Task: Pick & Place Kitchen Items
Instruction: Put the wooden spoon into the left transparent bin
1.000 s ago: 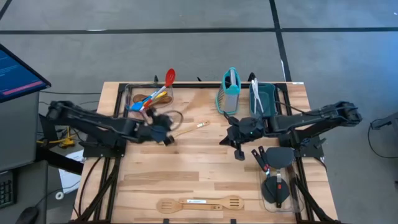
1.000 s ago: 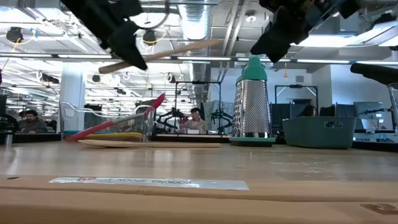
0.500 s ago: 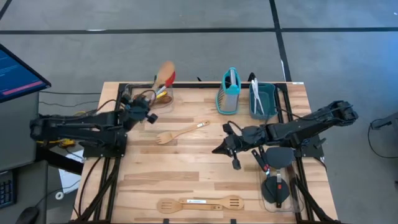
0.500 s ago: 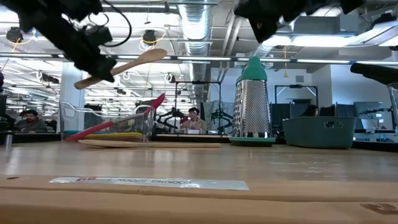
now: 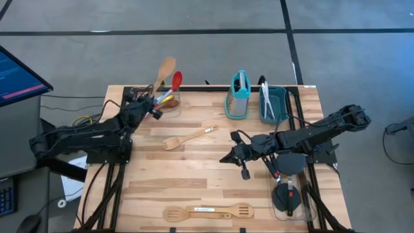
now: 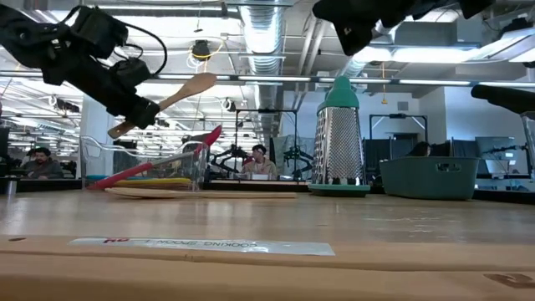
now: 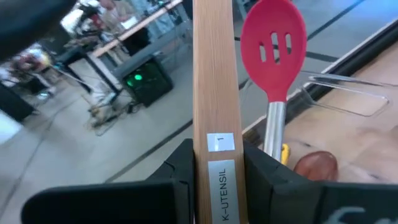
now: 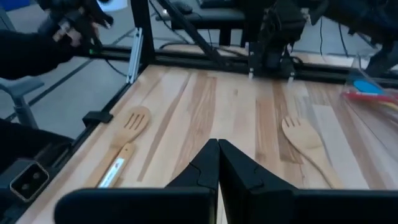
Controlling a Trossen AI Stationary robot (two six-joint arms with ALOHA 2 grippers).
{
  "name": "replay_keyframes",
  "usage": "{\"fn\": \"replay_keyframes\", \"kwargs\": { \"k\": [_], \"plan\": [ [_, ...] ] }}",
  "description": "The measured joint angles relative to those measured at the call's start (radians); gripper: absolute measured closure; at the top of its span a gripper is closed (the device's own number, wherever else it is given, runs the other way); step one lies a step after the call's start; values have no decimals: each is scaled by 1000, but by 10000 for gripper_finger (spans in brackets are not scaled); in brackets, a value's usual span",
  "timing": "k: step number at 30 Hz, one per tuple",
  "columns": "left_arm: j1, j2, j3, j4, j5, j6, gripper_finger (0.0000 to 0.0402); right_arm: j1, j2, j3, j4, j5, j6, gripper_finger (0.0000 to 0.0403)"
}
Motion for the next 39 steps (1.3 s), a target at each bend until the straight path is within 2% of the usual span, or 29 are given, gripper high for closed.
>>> {"fn": "replay_keyframes", "kwargs": {
  "k": [5,14,23,30,39],
  "plan": [
    [107,37,0,5,128,0,344,-1,0,0,23,0,0,403],
    [205,226,1,96,237,-26,343,0,0,0,22,0,0,403],
    [228,366,2,147,241,-30,343,0,0,0,19,0,0,403],
    [231,384,6,158,243,-34,339,0,0,0,18,0,0,403],
    [227,381,2,151,238,-31,266,0,0,0,17,0,0,403]
  ]
}}
